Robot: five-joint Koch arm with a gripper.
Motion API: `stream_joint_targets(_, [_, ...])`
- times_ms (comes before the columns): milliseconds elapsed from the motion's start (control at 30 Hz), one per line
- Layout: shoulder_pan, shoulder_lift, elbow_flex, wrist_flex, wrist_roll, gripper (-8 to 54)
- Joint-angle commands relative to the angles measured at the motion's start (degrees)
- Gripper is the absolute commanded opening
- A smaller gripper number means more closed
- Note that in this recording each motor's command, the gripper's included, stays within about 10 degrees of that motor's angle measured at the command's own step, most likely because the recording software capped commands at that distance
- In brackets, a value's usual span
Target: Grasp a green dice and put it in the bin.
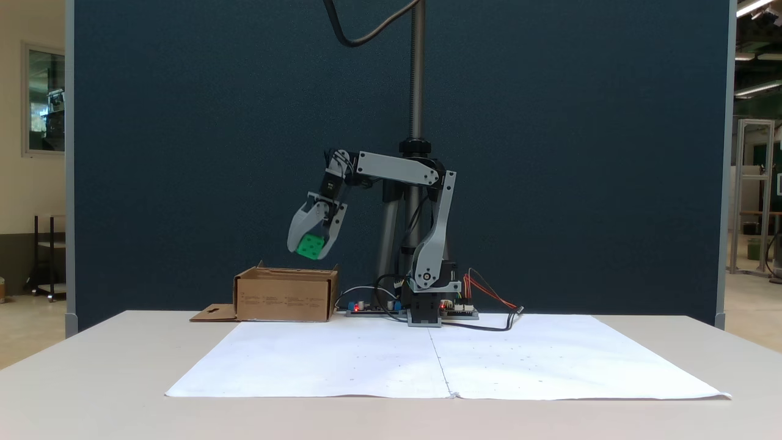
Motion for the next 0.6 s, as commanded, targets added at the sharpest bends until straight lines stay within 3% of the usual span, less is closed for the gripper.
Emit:
stream_joint_targets(0, [5.19,0.0,-4.66,-0.09,-6.77,11.7])
stream_joint_targets(367, [12.3,-11.87,-10.02,-0.53,-5.98,11.7])
stream_joint_targets(567, [12.66,-12.74,-10.2,-0.88,7.91,11.7])
